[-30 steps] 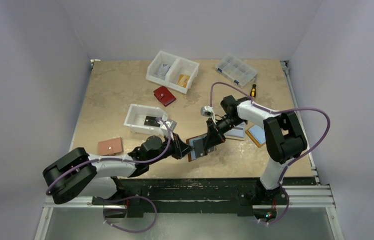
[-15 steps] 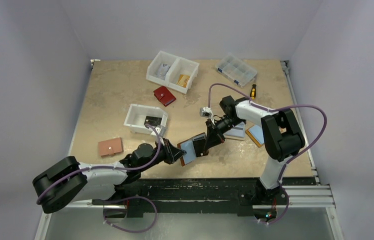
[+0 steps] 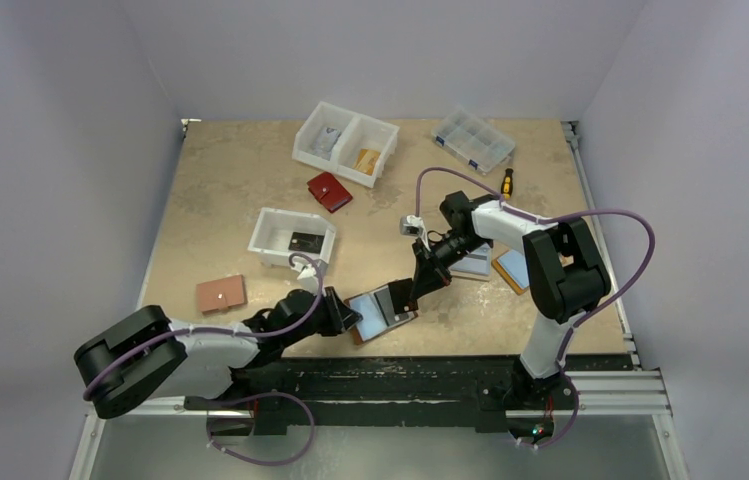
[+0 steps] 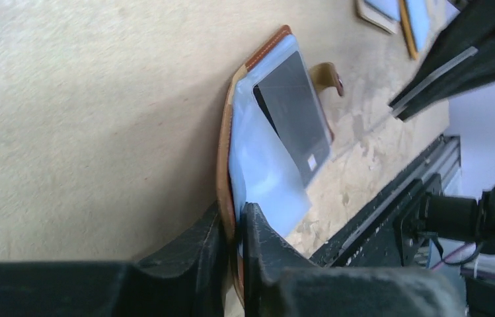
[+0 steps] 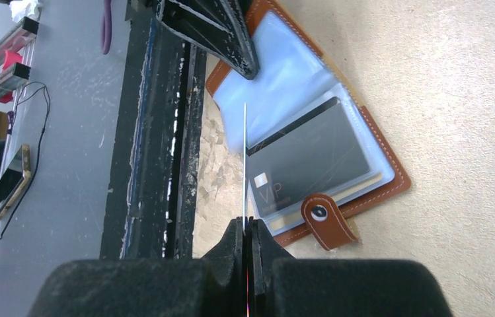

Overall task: Take the credit cards out of the card holder
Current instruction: Place the credit card in the storage box.

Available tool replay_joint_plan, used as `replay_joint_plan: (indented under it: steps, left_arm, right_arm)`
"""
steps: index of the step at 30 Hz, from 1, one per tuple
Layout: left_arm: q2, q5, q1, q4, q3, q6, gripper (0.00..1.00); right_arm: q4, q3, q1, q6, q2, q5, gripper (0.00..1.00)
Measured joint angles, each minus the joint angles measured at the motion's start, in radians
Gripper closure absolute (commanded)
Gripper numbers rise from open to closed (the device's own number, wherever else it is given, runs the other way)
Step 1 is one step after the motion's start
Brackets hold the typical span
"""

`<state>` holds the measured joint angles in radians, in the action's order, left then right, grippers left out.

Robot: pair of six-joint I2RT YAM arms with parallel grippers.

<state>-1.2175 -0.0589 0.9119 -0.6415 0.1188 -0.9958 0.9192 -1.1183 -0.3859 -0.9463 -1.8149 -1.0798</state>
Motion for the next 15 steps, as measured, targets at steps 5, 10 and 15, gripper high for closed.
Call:
replay_joint_plan:
  steps: [5, 10, 15]
  left_arm:
    - [0.024, -0.061, -0.002, 0.235, 0.091, -0.005, 0.46]
    - [0.154, -0.124, -0.002, 0.417, 0.161, 0.004, 0.40]
    - [0.291, -0.156, -0.002, 0.555, 0.192, 0.012, 0.35]
  right_arm:
    - [0.014, 0.000, 0.000, -0.022, 0.002, -0.003, 1.00]
    - [0.032, -0.008, 0.000, -0.044, 0.004, -0.008, 1.00]
    - [0.051, -0.015, 0.000, -0.073, 0.007, -0.012, 1.00]
